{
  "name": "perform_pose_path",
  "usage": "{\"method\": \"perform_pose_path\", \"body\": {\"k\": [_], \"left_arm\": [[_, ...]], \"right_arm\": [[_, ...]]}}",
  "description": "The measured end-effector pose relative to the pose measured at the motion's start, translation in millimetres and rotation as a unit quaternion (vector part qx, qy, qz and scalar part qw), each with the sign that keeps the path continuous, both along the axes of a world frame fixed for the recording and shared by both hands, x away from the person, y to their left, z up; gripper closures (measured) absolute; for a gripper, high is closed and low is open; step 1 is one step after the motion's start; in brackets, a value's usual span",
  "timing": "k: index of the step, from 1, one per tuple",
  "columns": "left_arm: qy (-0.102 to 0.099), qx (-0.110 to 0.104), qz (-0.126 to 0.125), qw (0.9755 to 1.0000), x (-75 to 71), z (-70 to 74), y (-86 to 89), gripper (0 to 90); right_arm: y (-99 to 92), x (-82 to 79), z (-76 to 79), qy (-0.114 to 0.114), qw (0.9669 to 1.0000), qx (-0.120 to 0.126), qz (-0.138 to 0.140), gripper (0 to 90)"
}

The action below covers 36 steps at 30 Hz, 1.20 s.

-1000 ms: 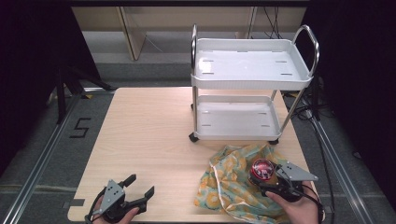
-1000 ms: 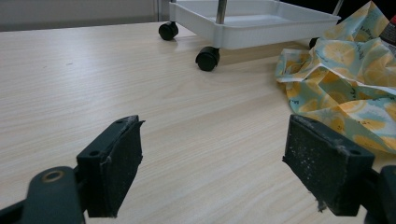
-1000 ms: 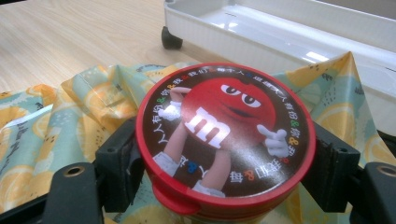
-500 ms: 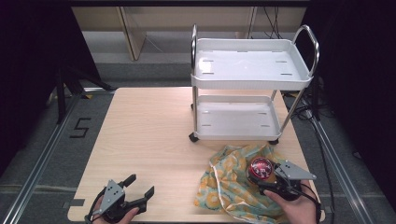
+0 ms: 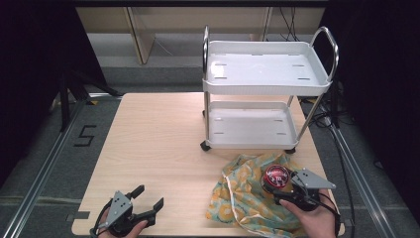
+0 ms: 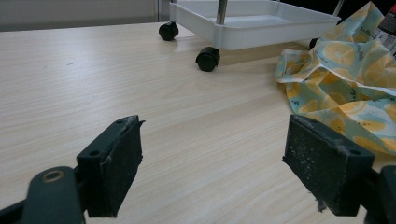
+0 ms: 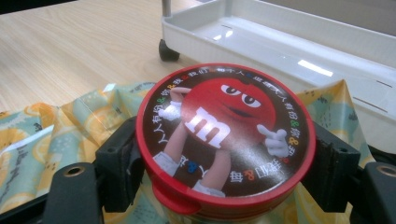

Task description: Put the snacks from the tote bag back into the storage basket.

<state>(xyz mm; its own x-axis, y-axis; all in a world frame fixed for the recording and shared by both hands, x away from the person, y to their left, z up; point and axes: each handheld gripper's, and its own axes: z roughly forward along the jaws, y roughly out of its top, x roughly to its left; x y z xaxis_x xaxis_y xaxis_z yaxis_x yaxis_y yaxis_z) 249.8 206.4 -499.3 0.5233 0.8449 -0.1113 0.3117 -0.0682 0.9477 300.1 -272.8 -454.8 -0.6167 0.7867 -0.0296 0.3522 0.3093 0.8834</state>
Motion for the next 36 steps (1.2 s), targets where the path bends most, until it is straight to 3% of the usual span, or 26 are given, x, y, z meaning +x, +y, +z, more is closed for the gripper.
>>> {"method": "perform_pose_path", "body": {"k": [2, 8, 13, 14, 15, 21, 24, 26, 36], "left_arm": [[0.0, 0.0, 0.0, 1.0, 0.0, 0.0, 0.0, 18.5], [0.002, 0.003, 0.003, 1.0, -0.7, 0.5, 0.3, 18.5], [0.002, 0.002, 0.003, 1.0, -0.6, 0.5, 0.3, 18.5], [0.002, 0.003, 0.003, 1.0, -0.6, 0.5, 0.4, 18.5], [0.002, 0.003, 0.003, 1.0, -0.7, 0.6, 0.3, 18.5], [-0.001, 0.0, 0.001, 1.0, -0.3, 0.2, 0.4, 18.5], [0.002, 0.003, 0.003, 1.0, -0.8, 0.7, 0.4, 18.5], [-0.002, -0.001, 0.0, 1.0, 0.1, 0.0, 0.5, 18.5], [-0.002, -0.002, 0.0, 1.0, 0.0, 0.1, 0.5, 18.6]], "right_arm": [[0.0, 1.1, 2.0, -0.011, 0.9999, -0.007, 0.003, 26.4], [3.9, 1.1, 5.7, -0.002, 1.0, 0.001, -0.001, 26.5], [4.7, 4.9, 7.0, -0.024, 0.9997, -0.008, 0.004, 26.5], [4.8, 5.1, 7.6, -0.024, 0.9996, -0.01, 0.007, 26.4], [6.1, 3.3, 8.5, -0.008, 1.0, -0.001, -0.001, 26.5], [8.3, 5.0, 9.7, -0.021, 0.9998, 0.001, -0.003, 26.4], [9.4, 3.1, 11.1, -0.005, 1.0, 0.003, -0.006, 26.5], [9.3, 5.2, 10.9, -0.014, 0.9999, 0.001, -0.002, 26.5], [12.3, 4.9, 14.1, -0.008, 0.9999, 0.006, -0.004, 26.5]]}}
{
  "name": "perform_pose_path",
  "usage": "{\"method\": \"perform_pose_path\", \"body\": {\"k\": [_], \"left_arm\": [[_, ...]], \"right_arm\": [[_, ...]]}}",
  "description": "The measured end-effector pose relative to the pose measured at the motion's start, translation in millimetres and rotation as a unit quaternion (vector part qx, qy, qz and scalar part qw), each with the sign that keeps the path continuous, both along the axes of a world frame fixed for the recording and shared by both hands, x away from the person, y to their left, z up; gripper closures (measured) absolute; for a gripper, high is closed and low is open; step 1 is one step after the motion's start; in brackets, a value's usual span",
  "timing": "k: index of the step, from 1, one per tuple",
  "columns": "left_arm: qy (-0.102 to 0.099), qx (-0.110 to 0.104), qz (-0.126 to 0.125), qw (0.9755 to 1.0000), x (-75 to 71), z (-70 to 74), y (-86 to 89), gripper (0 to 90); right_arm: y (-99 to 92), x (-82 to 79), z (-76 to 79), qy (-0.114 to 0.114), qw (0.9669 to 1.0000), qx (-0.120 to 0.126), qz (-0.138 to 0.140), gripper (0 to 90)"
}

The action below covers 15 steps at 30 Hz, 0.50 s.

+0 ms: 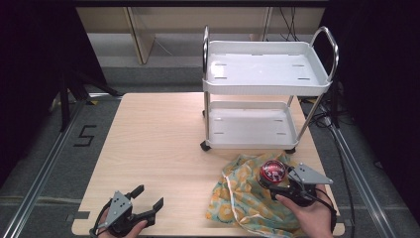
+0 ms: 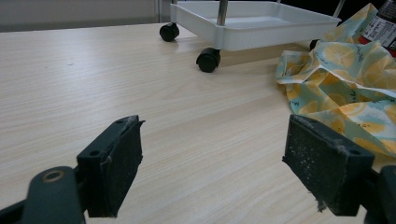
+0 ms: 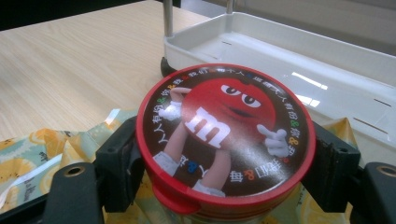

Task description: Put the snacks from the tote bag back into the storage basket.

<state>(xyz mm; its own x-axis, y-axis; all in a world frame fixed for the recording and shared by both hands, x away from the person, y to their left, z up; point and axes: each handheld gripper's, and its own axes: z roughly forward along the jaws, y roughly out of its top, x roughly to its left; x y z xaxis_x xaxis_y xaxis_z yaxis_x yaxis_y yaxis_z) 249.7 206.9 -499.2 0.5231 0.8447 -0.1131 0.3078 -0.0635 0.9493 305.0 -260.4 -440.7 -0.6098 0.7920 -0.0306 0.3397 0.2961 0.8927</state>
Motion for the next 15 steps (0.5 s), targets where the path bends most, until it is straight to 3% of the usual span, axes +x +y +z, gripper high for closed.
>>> {"method": "perform_pose_path", "body": {"k": [1, 3, 7, 12, 14, 15], "left_arm": [[0.0, 0.0, 0.0, 1.0, 0.0, 0.0, 0.0, 18.6], [0.0, 0.0, 0.0, 1.0, -0.2, 0.1, -0.1, 18.6], [0.004, 0.005, 0.004, 1.0, -0.9, 0.8, 0.2, 18.6], [0.002, 0.004, 0.003, 1.0, -0.7, 0.8, -0.4, 18.7], [0.0, 0.0, 0.002, 1.0, -0.1, 0.4, -0.1, 18.8], [0.001, 0.001, 0.002, 1.0, -0.3, 0.5, 0.0, 18.8]], "right_arm": [[0.2, -0.4, 0.6, 0.005, 1.0, 0.001, 0.0, 26.5], [-1.0, 3.6, 0.5, -0.02, 0.9997, -0.008, 0.008, 26.5], [2.4, 1.3, 1.1, 0.002, 1.0, 0.006, 0.001, 26.5], [2.8, 3.2, 1.9, -0.007, 1.0, -0.002, 0.006, 26.5], [4.0, 3.4, 2.0, 0.0, 1.0, 0.002, 0.007, 26.5], [4.0, 4.5, 2.0, -0.009, 0.9999, -0.002, 0.008, 26.5]]}}
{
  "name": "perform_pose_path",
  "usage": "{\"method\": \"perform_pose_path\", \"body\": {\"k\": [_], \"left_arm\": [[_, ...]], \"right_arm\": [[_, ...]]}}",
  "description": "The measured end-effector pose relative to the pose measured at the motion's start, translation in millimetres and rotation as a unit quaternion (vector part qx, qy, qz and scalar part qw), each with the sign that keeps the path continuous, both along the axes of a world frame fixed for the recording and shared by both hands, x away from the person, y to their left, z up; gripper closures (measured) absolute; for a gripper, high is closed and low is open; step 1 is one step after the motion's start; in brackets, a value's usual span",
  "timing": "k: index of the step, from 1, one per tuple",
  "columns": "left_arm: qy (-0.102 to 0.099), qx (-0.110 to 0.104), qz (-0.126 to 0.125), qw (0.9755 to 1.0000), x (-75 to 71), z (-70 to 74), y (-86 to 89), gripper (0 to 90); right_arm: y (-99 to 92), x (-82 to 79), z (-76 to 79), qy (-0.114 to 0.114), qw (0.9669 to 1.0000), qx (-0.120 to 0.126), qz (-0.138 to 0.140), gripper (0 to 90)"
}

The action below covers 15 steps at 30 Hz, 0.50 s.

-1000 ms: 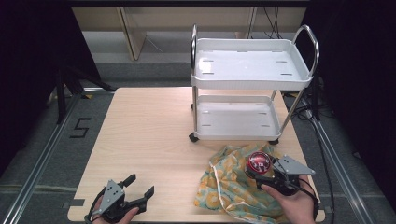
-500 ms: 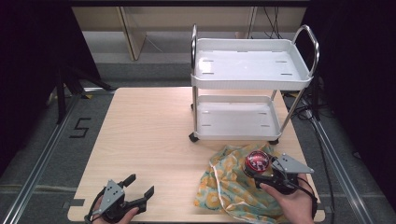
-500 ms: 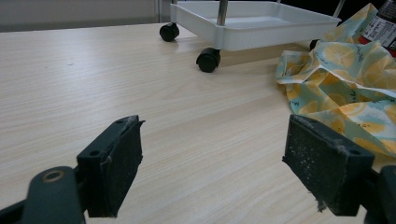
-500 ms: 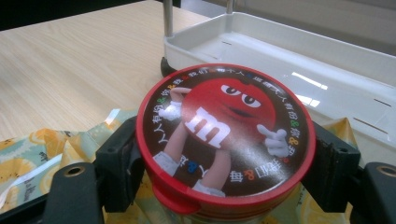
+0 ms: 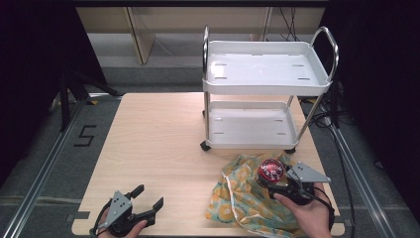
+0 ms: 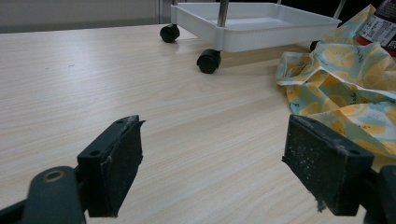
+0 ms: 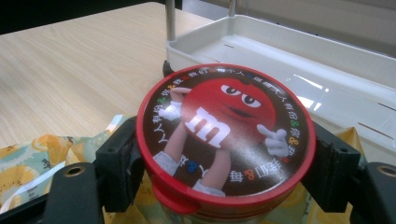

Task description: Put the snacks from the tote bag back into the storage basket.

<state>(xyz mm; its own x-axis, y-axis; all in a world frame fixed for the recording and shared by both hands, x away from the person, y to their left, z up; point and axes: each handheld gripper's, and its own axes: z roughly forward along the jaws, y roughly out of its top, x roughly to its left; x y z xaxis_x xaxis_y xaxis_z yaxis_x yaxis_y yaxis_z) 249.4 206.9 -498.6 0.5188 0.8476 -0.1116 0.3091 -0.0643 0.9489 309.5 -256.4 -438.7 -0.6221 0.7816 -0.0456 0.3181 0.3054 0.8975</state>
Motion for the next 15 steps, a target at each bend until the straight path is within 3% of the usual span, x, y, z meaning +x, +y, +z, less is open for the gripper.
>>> {"method": "perform_pose_path", "body": {"k": [3, 4, 6, 7, 15], "left_arm": [[0.002, 0.003, 0.002, 1.0, -0.3, 0.1, -0.4, 18.8], [0.003, 0.003, 0.002, 1.0, -0.4, 0.2, -0.5, 18.8], [0.002, 0.003, 0.002, 1.0, -0.3, 0.2, -0.5, 18.8], [0.002, 0.003, 0.002, 1.0, -0.3, 0.2, -0.4, 18.8], [0.002, 0.004, 0.002, 1.0, -0.5, 0.4, -0.4, 18.9]], "right_arm": [[0.3, 1.5, 1.5, -0.01, 0.9999, -0.004, 0.001, 26.5], [1.3, 0.7, 2.2, 0.001, 1.0, 0.0, 0.001, 26.5], [1.7, 1.4, 2.7, -0.006, 1.0, 0.0, 0.002, 26.5], [2.6, 0.0, 3.1, 0.006, 1.0, 0.005, -0.002, 26.5], [6.3, -0.1, 2.3, 0.009, 0.9999, 0.004, -0.003, 26.5]]}}
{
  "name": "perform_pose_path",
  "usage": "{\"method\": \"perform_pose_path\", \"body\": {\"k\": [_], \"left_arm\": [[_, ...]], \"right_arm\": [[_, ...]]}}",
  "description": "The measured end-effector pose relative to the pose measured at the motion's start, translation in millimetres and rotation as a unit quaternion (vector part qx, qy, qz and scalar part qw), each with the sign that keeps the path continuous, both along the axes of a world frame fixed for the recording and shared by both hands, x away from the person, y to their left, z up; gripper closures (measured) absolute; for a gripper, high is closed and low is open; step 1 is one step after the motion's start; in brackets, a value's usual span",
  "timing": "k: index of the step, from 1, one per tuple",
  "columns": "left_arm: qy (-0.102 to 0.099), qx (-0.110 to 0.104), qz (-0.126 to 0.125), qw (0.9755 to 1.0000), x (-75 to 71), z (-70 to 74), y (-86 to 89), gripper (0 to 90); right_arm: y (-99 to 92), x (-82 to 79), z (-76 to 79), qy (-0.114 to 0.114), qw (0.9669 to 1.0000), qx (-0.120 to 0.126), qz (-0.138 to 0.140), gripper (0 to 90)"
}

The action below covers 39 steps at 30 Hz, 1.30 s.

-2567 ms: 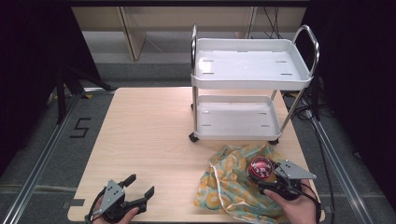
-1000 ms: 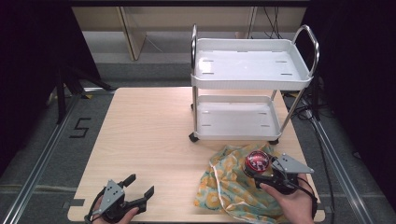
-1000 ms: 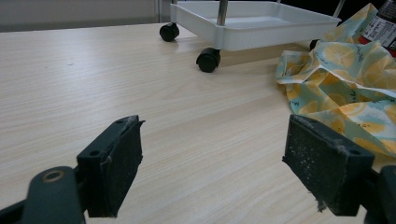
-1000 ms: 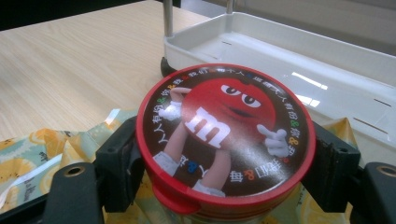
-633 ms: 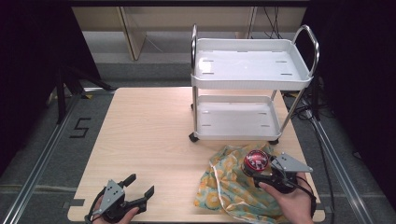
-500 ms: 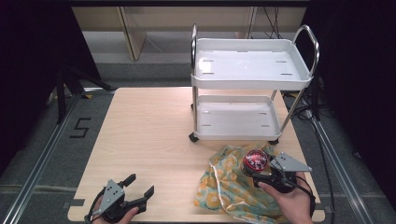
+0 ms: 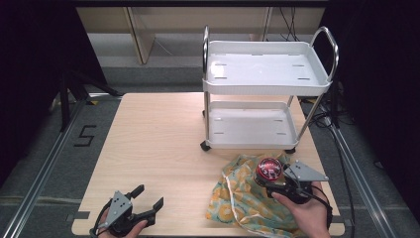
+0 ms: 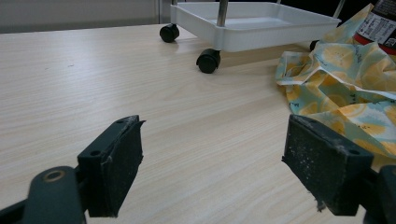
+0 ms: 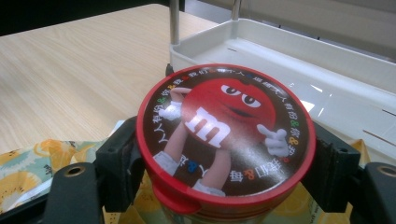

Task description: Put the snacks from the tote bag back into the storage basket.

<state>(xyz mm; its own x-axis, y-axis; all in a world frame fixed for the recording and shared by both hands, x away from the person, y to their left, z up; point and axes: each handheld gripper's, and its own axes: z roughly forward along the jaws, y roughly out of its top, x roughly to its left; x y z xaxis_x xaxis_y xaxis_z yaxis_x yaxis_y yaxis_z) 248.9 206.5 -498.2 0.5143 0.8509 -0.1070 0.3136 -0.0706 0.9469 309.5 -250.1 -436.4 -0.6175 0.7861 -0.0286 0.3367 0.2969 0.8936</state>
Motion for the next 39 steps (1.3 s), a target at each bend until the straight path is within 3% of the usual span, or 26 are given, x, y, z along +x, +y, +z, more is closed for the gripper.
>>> {"method": "perform_pose_path", "body": {"k": [5, 15, 17, 19, 20, 21, 28, 29, 31, 35, 37, 39], "left_arm": [[-0.001, -0.001, -0.002, 1.0, 0.0, 0.0, 0.2, 18.9], [-0.002, -0.002, -0.001, 1.0, 0.0, 0.1, 0.2, 19.0], [-0.004, 0.001, -0.004, 1.0, 0.3, 0.2, 0.6, 19.1], [-0.002, -0.001, -0.001, 1.0, -0.1, 0.1, 0.4, 19.1], [-0.002, -0.001, -0.001, 1.0, -0.1, 0.1, 0.4, 19.0], [-0.003, 0.0, -0.002, 1.0, 0.0, 0.1, 0.7, 19.1], [-0.003, 0.0, -0.002, 1.0, 0.0, 0.2, 0.9, 19.1], [-0.001, -0.003, 0.0, 1.0, -0.2, 0.0, 0.5, 19.1], [-0.001, -0.002, 0.0, 1.0, 0.0, 0.0, 0.5, 19.1], [-0.007, -0.004, -0.003, 1.0, 0.2, 0.0, -0.2, 19.1], [-0.006, -0.002, -0.004, 1.0, -0.3, 0.3, 0.0, 19.1], [-0.005, -0.003, -0.004, 1.0, -0.7, 0.4, 0.1, 19.1]], "right_arm": [[1.4, 2.5, 0.1, -0.013, 0.9999, -0.003, 0.01, 26.5], [1.7, 3.6, 0.6, -0.015, 0.9998, -0.007, 0.014, 26.5], [2.0, 5.5, 0.3, -0.025, 0.9995, -0.007, 0.019, 26.5], [3.4, 3.6, 1.1, -0.011, 0.9999, -0.006, 0.011, 26.5], [3.4, 5.8, 0.8, -0.027, 0.9994, -0.011, 0.017, 26.5], [4.8, 3.9, 1.1, -0.011, 0.9998, -0.005, 0.012, 26.5], [10.1, 6.2, 2.1, -0.019, 0.9996, -0.008, 0.019, 26.5], [11.5, 5.5, 1.9, -0.011, 0.9997, -0.003, 0.019, 26.5], [10.6, 8.3, 2.2, -0.025, 0.9993, -0.01, 0.026, 26.5], [12.1, 7.8, 2.0, -0.016, 0.9997, 0.0, 0.016, 26.5], [12.3, 9.3, 2.0, -0.028, 0.9995, -0.002, 0.013, 26.5], [13.0, 8.3, 2.7, -0.01, 0.9999, 0.001, 0.012, 26.5]]}}
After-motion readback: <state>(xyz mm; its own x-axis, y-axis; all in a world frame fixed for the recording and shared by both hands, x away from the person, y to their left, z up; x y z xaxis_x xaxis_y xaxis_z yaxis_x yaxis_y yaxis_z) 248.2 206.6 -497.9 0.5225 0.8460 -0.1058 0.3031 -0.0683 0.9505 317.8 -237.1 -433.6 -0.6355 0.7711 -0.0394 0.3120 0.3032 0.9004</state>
